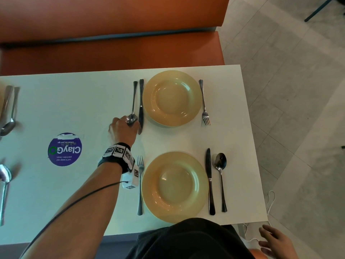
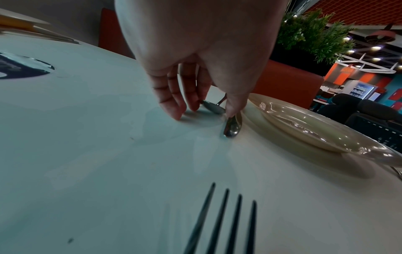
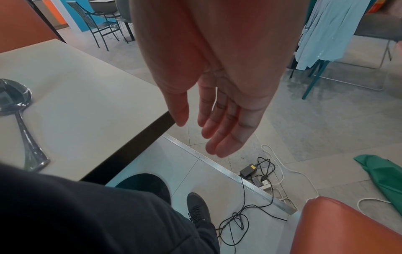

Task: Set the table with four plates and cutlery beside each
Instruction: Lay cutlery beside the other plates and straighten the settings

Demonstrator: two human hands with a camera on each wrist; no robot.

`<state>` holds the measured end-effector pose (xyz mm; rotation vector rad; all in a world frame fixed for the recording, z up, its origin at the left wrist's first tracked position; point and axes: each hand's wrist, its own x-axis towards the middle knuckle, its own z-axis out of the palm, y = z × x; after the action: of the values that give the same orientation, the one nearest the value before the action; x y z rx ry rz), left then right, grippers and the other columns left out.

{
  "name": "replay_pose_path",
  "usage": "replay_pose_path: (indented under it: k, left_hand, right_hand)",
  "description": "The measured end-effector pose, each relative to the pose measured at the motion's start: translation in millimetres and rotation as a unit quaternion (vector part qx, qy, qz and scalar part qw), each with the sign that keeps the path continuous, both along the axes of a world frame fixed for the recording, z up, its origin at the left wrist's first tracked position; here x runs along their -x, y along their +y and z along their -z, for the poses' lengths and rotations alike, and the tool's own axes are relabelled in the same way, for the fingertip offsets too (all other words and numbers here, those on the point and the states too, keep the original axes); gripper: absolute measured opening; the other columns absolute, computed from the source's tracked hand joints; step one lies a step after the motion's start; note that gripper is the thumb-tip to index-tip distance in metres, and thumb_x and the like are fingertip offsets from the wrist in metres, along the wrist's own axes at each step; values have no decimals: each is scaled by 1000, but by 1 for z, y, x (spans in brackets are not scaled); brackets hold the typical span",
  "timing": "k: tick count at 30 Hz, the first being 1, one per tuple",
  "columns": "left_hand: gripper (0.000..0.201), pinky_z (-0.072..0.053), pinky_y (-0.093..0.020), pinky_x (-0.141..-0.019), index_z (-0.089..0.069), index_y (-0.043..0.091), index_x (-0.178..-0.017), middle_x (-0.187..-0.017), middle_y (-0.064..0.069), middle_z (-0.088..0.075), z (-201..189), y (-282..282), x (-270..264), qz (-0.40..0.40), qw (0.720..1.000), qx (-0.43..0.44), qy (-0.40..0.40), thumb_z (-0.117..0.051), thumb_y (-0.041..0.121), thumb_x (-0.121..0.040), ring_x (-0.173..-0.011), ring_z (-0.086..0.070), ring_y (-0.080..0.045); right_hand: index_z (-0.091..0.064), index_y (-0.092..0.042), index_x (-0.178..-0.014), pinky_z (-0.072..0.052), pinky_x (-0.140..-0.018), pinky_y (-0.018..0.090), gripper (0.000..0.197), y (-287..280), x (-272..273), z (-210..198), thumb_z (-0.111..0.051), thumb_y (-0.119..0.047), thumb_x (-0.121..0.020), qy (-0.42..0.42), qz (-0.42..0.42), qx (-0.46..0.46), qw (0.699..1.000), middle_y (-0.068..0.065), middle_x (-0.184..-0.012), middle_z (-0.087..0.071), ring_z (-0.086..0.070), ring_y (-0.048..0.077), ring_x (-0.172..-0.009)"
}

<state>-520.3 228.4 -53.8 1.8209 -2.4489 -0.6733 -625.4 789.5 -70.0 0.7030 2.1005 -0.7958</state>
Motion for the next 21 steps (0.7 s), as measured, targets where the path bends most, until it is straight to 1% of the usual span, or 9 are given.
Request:
replay_pose_path:
  k: [2, 5, 11, 14, 18, 21]
  left_hand:
    - [39, -48, -39, -71, -69, 10, -100, -97, -17, -61, 0, 0, 0, 2, 1000, 4, -1, -64, 45, -84, -89, -60, -38]
    - [39, -45, -37, -70, -69, 10, -99, -97, -17, -61, 0, 0, 0, -1, 1000, 6, 0, -64, 46, -85, -89, -60, -38]
    - [39, -46, -36, -70, -69, 10, -99, -97, -17, -61, 0, 1, 0, -7, 1000, 6, -1, -65, 47, -84, -88, -61, -37]
    - [39, -45, -37, -69, -69, 9, -97, -96, -18, -61, 0, 1, 0, -6, 1000, 5, 1, -65, 46, -84, -88, -61, -38]
    - [38, -41, -35, -67, -69, 9, -97, -95, -18, -61, 0, 0, 0, -7, 1000, 5, 1, -65, 45, -84, -87, -61, -38]
    - [37, -41, -35, -67, -69, 8, -95, -93, -18, -61, 0, 1, 0, -7, 1000, 5, 3, -65, 44, -84, -86, -61, -38]
  right_hand:
    - [-61, -5, -111, -50, -67, 38, 20, 1, -1, 1, -65, -9, -92, -3, -2, -2, 1000, 25, -101, -63, -60, 35, -72]
    - [-61, -4, -113, -49, -66, 37, 21, 1, -1, 1, -64, -8, -92, -8, 4, -5, 1000, 26, -103, -62, -59, 35, -73]
    - [-62, -3, -114, -50, -68, 38, 24, -1, 0, 1, -65, -10, -92, -9, 0, -9, 1000, 20, -96, -63, -60, 35, -72]
    - [-62, -1, -117, -50, -68, 38, 27, -1, 0, 2, -65, -10, -92, -9, 0, -11, 1000, 20, -95, -64, -60, 34, -72]
    - [-61, 1, -120, -50, -66, 37, 30, -1, -1, 2, -65, -9, -92, -9, 1, -10, 1000, 19, -93, -63, -59, 34, -71]
    - [-60, 1, -121, -49, -65, 36, 30, -2, 0, 1, -64, -9, -92, -11, 2, -9, 1000, 19, -94, -63, -59, 34, -72]
